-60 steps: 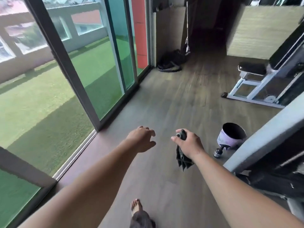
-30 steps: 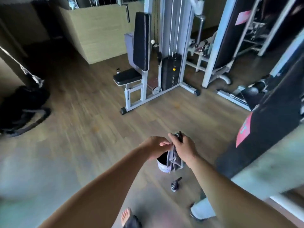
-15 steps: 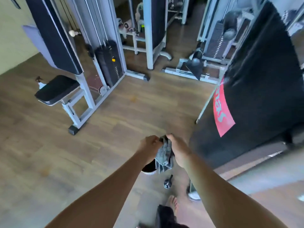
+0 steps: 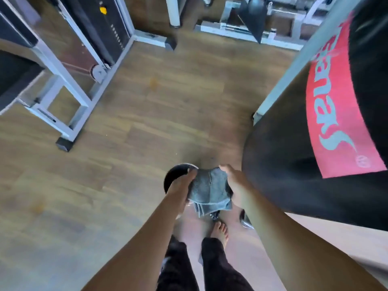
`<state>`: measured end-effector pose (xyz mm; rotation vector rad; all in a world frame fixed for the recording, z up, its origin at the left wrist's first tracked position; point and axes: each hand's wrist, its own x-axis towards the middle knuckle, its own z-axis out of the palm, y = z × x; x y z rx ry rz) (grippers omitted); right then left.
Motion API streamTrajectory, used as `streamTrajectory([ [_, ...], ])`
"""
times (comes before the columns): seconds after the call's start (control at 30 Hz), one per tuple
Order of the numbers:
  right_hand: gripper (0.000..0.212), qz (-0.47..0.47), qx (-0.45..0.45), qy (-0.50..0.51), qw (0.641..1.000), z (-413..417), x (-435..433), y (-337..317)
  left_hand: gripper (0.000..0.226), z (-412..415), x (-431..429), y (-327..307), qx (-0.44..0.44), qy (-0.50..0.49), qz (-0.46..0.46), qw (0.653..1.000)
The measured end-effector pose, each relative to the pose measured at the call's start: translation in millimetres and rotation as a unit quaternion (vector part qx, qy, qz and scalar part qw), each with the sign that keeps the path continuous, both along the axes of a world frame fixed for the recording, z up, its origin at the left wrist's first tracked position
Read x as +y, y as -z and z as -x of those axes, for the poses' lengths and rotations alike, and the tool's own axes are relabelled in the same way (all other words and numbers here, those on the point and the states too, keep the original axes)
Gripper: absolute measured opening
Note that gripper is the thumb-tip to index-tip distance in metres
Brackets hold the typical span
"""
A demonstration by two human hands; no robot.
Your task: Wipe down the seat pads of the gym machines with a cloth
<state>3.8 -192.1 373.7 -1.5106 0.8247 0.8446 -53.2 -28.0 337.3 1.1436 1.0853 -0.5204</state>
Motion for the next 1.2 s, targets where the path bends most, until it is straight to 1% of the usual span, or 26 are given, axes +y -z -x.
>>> streamTrajectory([
  [0.03, 0.024, 0.006, 0.003, -0.017, 1.0, -2.2, 0.1, 21.0, 0.034, -3.5, 0.0, 16.8, -0.002, 0.04, -0.007, 0.999],
  [0.07, 0.024, 0.019, 0.001, -0.04, 0.999, -3.9, 0.2, 43.4, 0.028, -6.7, -0.1, 36.9, -0.003, 0.069, -0.013, 0.997],
  [0.13, 0.027, 0.055, 0.0, -0.072, 0.996, -7.3, 0.3, 92.2, 0.022, -13.5, 2.3, 80.4, -0.003, 0.111, -0.03, 0.993],
  [0.17, 0.021, 0.069, 0.001, -0.081, 0.994, -9.2, 2.2, 112.7, 0.021, -16.7, 4.0, 101.3, 0.0, 0.123, -0.037, 0.992],
  [0.23, 0.008, 0.097, 0.004, -0.099, 0.99, -15.6, 7.0, 153.0, 0.021, -24.6, 7.4, 145.4, 0.015, 0.132, -0.048, 0.99],
  [0.27, 0.008, 0.109, 0.006, -0.106, 0.988, -20.2, 9.7, 174.6, 0.021, -28.6, 9.5, 169.2, 0.023, 0.132, -0.052, 0.99],
  [0.4, 0.02, 0.151, -0.004, -0.127, 0.98, -35.6, 19.6, 272.4, 0.013, -40.0, 18.6, 262.2, 0.048, 0.128, -0.073, 0.988],
  [0.53, 0.009, 0.192, -0.024, -0.121, 0.974, -44.7, 24.3, 349.0, 0.015, -49.8, 20.7, 331.9, 0.056, 0.122, -0.041, 0.99],
  [0.63, 0.012, 0.201, -0.031, -0.098, 0.974, -43.0, 27.8, 390.2, 0.021, -53.4, 23.5, 373.6, 0.059, 0.13, -0.038, 0.989],
  [0.7, 0.024, 0.176, -0.049, -0.087, 0.979, -40.0, 31.4, 408.8, 0.024, -53.0, 22.7, 393.5, 0.056, 0.145, -0.037, 0.987],
  [0.73, 0.026, 0.164, -0.052, -0.08, 0.982, -38.0, 33.6, 415.5, 0.025, -52.6, 20.6, 400.2, 0.049, 0.155, -0.035, 0.986],
  [0.8, 0.015, 0.153, -0.043, -0.068, 0.985, -32.8, 35.6, 422.9, 0.029, -51.3, 15.0, 409.4, 0.036, 0.177, -0.031, 0.983],
  [0.83, 0.017, 0.155, -0.029, -0.067, 0.985, -30.3, 35.9, 427.8, 0.033, -50.6, 12.1, 412.6, 0.035, 0.184, -0.032, 0.982],
  [0.87, 0.023, 0.165, -0.014, -0.075, 0.983, -28.9, 36.8, 430.1, 0.039, -49.6, 11.2, 414.0, 0.037, 0.189, -0.036, 0.981],
  [0.9, 0.024, 0.176, -0.008, -0.092, 0.98, -28.6, 36.8, 432.9, 0.041, -48.4, 10.9, 416.4, 0.04, 0.193, -0.043, 0.979],
  [0.93, 0.021, 0.183, -0.002, -0.12, 0.976, -29.2, 37.0, 431.6, 0.04, -47.8, 11.9, 414.5, 0.045, 0.203, -0.051, 0.977],
  [1.0, 0.027, 0.179, 0.006, -0.175, 0.968, -29.3, 37.5, 429.2, 0.037, -46.4, 13.8, 410.2, 0.06, 0.218, -0.069, 0.972],
  [1.07, 0.033, 0.185, 0.016, -0.194, 0.963, -32.4, 39.6, 422.2, 0.044, -45.9, 17.1, 399.7, 0.066, 0.23, -0.078, 0.968],
  [1.17, 0.035, 0.206, 0.02, -0.16, 0.965, -34.0, 40.3, 409.1, 0.048, -46.0, 22.6, 386.4, 0.059, 0.256, -0.119, 0.958],
  [1.2, 0.04, 0.216, 0.023, -0.164, 0.962, -35.2, 42.0, 398.4, 0.048, -48.0, 23.9, 378.7, 0.061, 0.286, -0.141, 0.946],
])
